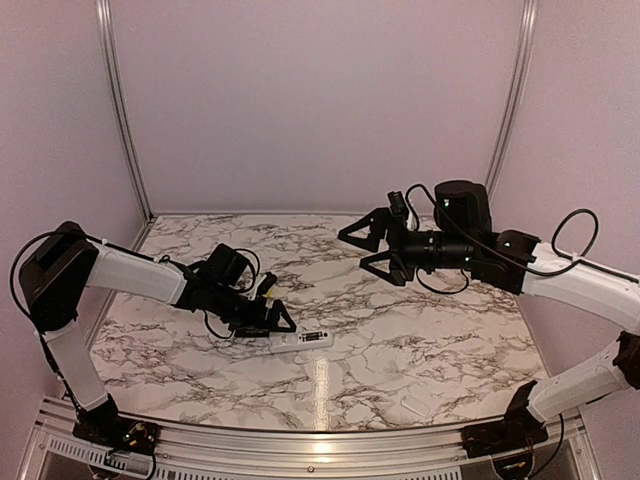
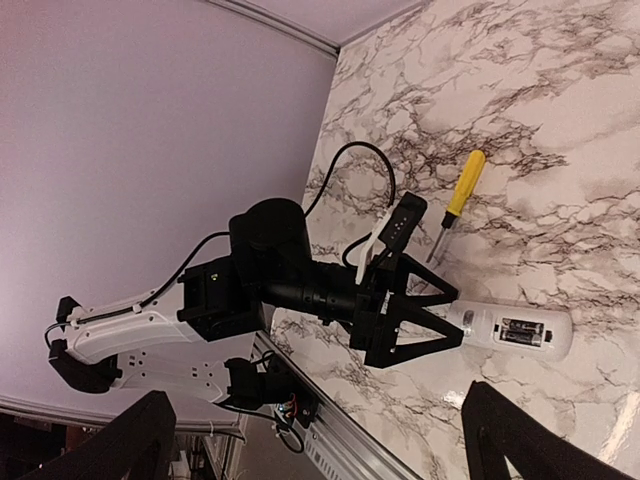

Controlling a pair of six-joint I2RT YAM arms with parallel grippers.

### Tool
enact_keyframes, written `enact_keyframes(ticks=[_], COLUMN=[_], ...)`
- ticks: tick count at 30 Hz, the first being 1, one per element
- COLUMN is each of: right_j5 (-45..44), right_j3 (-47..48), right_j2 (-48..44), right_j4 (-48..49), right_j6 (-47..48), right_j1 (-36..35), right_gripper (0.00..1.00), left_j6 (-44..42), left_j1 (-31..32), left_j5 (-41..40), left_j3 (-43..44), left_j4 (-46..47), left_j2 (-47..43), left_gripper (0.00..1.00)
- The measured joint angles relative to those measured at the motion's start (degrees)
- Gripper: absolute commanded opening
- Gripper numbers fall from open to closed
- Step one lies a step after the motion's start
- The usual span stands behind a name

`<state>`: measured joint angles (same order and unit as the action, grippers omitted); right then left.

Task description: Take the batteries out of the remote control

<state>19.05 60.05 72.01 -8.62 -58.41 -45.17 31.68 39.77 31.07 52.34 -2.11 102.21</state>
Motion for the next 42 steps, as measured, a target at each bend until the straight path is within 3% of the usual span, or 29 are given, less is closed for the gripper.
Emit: enact_keyframes(ticks=[17,27,42], right_j5=[0.0,-0.1,-0.6], right_j3=[-2.4,-2.7,-3.1], right_j2=[-3.5,-4.9,-8.3], right_j4=[0.0,-0.1,-3.0], right_j6=[0.2,0.2,0.2], right_j1=[0.7,0.7,0.7], right_gripper=[0.98,0.99,0.99], left_j6=[-12.1,-16.7,-23.9], left_j1=[0.0,-0.6,-2.7], left_j5=[-21.3,-38.3,-34.2], left_j3=[8.6,8.7,11.0], left_j4=[-18.3,-21.4,-25.7], left_j2=[-12.3,-17.3,-3.3], left_gripper=[0.99,0.98,0.77])
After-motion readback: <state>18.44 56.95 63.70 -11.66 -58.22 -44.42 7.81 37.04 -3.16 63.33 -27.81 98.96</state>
